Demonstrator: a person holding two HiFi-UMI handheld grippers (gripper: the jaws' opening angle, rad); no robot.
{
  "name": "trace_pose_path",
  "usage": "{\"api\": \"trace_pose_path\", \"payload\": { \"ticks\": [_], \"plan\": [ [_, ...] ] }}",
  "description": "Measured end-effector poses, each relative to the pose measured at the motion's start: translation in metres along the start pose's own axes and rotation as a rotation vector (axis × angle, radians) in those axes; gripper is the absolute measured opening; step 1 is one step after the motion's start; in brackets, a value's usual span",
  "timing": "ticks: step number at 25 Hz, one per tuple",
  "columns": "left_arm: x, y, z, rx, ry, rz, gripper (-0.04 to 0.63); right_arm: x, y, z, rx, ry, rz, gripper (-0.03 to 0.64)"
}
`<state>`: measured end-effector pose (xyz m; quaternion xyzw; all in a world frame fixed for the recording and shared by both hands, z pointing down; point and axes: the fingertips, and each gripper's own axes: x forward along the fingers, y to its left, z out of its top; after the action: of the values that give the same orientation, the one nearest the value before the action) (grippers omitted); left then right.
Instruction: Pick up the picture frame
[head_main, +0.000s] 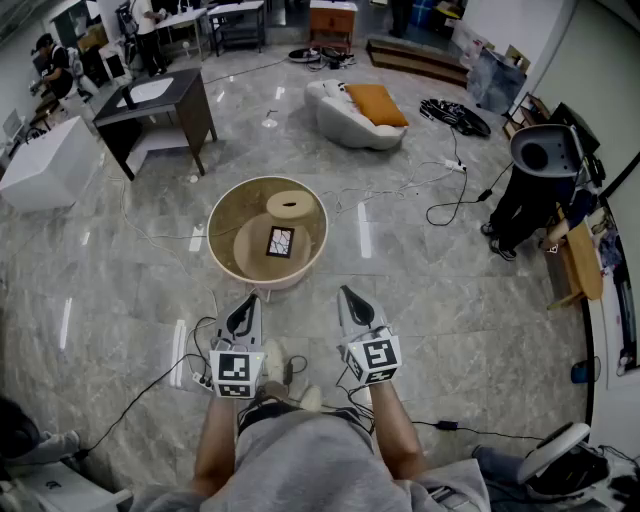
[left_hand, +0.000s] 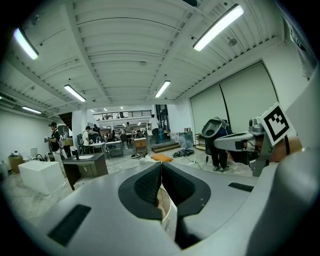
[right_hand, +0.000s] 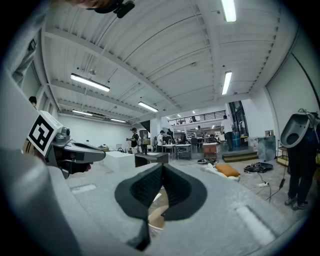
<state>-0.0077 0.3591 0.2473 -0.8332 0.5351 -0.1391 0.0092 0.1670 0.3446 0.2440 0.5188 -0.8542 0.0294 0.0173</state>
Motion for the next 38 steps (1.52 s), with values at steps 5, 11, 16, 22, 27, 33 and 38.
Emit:
{"api": "trace_pose_path", "payload": {
  "ticks": [5, 11, 16, 22, 27, 33, 38],
  "plan": [
    [0.006, -0.003, 0.002, 0.006, 0.004, 0.003, 0.020, 0.003, -0.007, 0.000, 0.004, -0.006, 0.004, -0.002],
    [0.013, -0.003, 0.005, -0.005, 0.003, 0.014, 0.020, 0.010, -0.010, 0.004, -0.006, -0.004, 0.018, -0.002],
    [0.019, -0.005, 0.001, -0.013, 0.001, 0.018, 0.020, 0.014, -0.014, -0.001, -0.022, -0.002, 0.021, -0.002],
    [0.050, 0.008, -0.001, -0.014, 0.009, 0.003, 0.020, 0.040, -0.026, -0.003, -0.009, -0.001, 0.007, -0.002],
    [0.095, 0.036, 0.003, -0.007, 0.013, -0.032, 0.020, 0.087, -0.041, -0.004, -0.008, 0.015, -0.018, -0.002],
    [0.164, 0.087, 0.006, -0.011, 0.028, -0.090, 0.020, 0.163, -0.055, 0.000, 0.006, 0.036, -0.059, -0.002],
    [0.219, 0.132, 0.010, 0.005, 0.032, -0.138, 0.020, 0.230, -0.067, 0.003, 0.018, 0.049, -0.097, -0.002]
  ]
}}
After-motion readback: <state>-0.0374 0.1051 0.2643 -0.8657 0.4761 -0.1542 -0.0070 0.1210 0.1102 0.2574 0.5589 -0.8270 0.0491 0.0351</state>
